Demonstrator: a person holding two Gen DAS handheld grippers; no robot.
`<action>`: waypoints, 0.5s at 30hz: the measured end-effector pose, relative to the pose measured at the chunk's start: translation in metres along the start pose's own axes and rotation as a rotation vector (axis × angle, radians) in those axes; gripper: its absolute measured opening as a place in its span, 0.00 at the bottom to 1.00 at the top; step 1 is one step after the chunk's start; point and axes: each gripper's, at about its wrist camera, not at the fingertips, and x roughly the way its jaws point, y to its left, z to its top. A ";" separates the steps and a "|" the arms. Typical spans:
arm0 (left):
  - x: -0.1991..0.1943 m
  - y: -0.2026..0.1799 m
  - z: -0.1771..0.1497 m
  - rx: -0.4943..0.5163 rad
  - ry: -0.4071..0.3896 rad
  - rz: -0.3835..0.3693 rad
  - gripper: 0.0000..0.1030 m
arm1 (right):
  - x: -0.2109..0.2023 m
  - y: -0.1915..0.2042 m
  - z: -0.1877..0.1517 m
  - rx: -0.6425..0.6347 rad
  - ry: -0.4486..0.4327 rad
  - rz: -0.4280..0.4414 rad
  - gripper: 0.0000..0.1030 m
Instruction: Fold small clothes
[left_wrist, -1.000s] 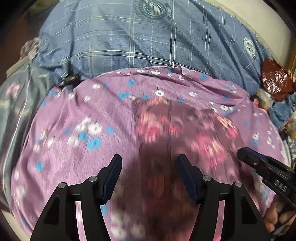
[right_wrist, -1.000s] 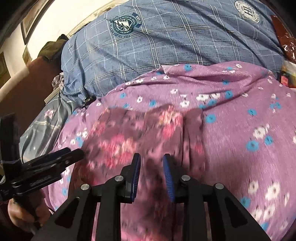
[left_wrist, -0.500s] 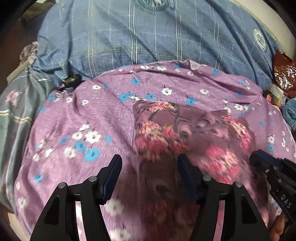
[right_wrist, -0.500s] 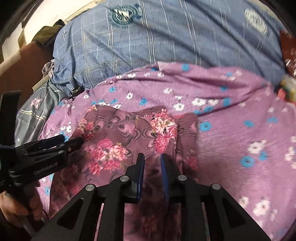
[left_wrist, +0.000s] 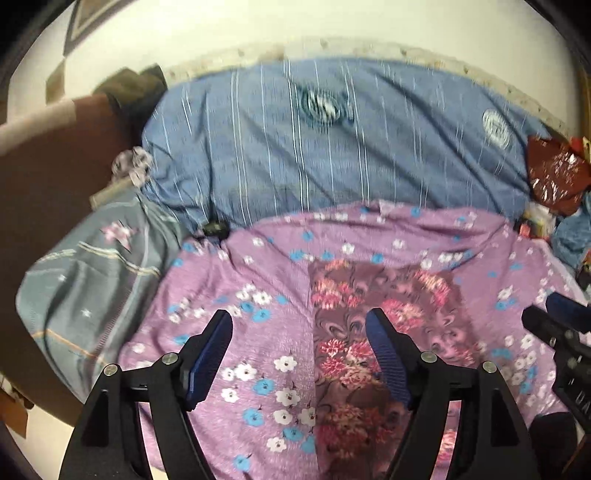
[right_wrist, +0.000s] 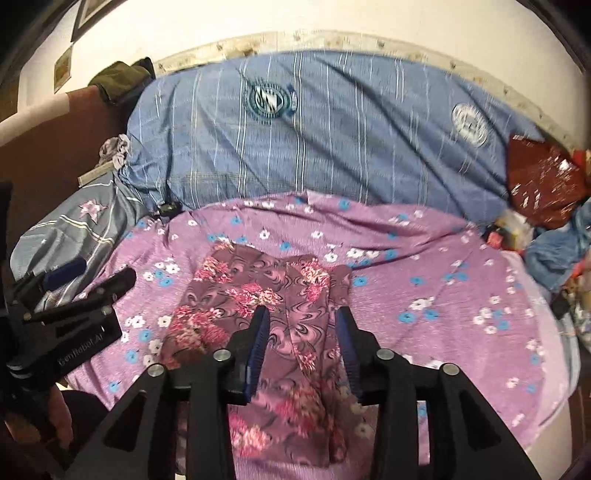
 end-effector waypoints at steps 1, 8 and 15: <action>-0.015 0.002 0.000 -0.002 -0.025 0.006 0.76 | -0.010 0.001 0.000 -0.005 -0.013 -0.006 0.41; -0.082 0.003 -0.015 -0.012 -0.099 0.034 0.81 | -0.068 0.009 -0.004 -0.025 -0.089 -0.038 0.48; -0.124 0.003 -0.026 -0.016 -0.176 0.101 0.87 | -0.098 0.009 -0.008 -0.016 -0.128 -0.038 0.50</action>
